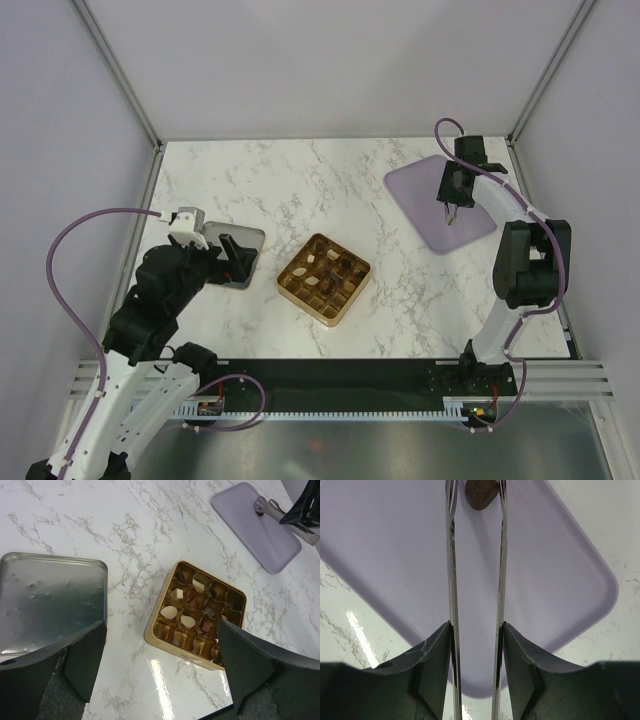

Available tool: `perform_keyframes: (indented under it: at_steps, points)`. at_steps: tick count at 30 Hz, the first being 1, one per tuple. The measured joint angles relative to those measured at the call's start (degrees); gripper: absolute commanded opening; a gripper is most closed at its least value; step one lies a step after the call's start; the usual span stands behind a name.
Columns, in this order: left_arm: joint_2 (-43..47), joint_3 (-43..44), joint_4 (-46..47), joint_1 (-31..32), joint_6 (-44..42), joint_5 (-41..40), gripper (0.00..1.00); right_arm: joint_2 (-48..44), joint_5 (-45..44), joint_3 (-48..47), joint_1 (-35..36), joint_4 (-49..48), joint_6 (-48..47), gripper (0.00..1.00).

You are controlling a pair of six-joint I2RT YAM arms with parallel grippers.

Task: Pack the chocolate

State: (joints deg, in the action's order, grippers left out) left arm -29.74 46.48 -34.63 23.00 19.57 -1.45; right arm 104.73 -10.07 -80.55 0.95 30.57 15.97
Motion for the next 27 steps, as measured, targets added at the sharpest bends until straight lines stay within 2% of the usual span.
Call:
perform_keyframes:
  at_steps: [13, 20, 27]
  points:
    - [0.00, 0.00, 0.00, 0.00, 0.00, 0.00, 1.00, -0.15, 3.32, 0.02, 0.00, -0.09, -0.22, 0.45]
    - [0.02, 0.00, 0.00, 0.00, 0.00, 0.00, 1.00, -3.17, 5.35, 2.93, 0.59, 0.55, -0.13, 0.44]
    - [0.02, 0.00, 0.00, 0.00, 0.00, 0.02, 1.00, -7.02, 5.07, 5.60, 5.20, 2.25, -0.13, 0.43]
